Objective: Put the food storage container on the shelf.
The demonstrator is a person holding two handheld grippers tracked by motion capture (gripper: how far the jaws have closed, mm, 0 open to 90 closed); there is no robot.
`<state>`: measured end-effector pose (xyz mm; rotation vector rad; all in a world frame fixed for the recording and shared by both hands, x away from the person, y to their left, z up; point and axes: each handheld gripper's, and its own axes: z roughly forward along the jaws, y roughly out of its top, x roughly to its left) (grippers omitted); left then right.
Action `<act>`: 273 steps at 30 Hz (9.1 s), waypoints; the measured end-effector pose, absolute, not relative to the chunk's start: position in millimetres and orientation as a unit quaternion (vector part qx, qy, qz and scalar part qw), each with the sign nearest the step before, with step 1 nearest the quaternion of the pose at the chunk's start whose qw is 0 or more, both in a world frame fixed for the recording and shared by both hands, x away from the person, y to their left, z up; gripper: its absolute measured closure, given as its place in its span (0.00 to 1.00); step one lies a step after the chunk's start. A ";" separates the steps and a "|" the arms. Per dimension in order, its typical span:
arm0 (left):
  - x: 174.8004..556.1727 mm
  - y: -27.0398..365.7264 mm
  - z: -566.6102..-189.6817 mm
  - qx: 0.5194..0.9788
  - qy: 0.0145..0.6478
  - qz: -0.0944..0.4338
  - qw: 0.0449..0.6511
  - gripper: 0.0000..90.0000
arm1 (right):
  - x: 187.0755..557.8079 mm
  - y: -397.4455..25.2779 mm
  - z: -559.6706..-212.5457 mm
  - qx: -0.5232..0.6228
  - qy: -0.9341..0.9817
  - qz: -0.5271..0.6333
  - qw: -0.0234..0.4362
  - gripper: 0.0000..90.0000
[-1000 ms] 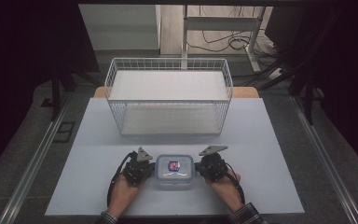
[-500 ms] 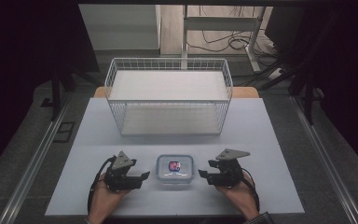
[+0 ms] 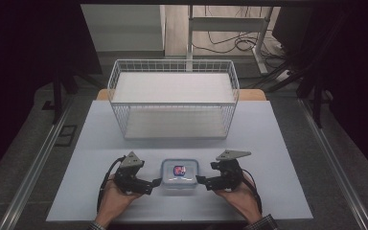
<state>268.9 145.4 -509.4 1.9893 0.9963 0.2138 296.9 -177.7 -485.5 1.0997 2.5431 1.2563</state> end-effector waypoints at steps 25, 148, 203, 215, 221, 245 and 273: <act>286.7 113.2 -522.1 0.810 0.385 -0.034 0.441 0.18 | 311.2 -152.4 -506.1 0.359 0.848 0.389 -0.041 0.18; 311.6 159.9 -412.3 0.721 0.446 0.039 0.529 0.79 | 342.3 -162.8 -395.1 0.401 0.767 0.499 0.034 0.81; 428.9 170.3 -340.0 0.697 0.461 0.064 0.545 0.64 | 460.5 -130.0 -317.2 0.425 0.742 0.514 0.067 0.70; 436.2 166.9 -344.6 0.701 0.466 0.060 0.537 0.60 | 465.9 -125.7 -318.7 0.424 0.753 0.496 0.086 0.61; 439.9 166.0 -339.7 0.702 0.475 0.085 0.525 0.55 | 467.0 -121.2 -319.6 0.426 0.754 0.490 0.101 0.57; 443.3 161.0 -330.2 0.697 0.465 0.134 0.529 0.32 | 474.9 -116.5 -316.4 0.424 0.741 0.504 0.132 0.35; 392.7 154.3 -357.3 0.744 0.407 0.154 0.507 0.05 | 433.9 -121.4 -343.5 0.364 0.782 0.477 0.165 0.06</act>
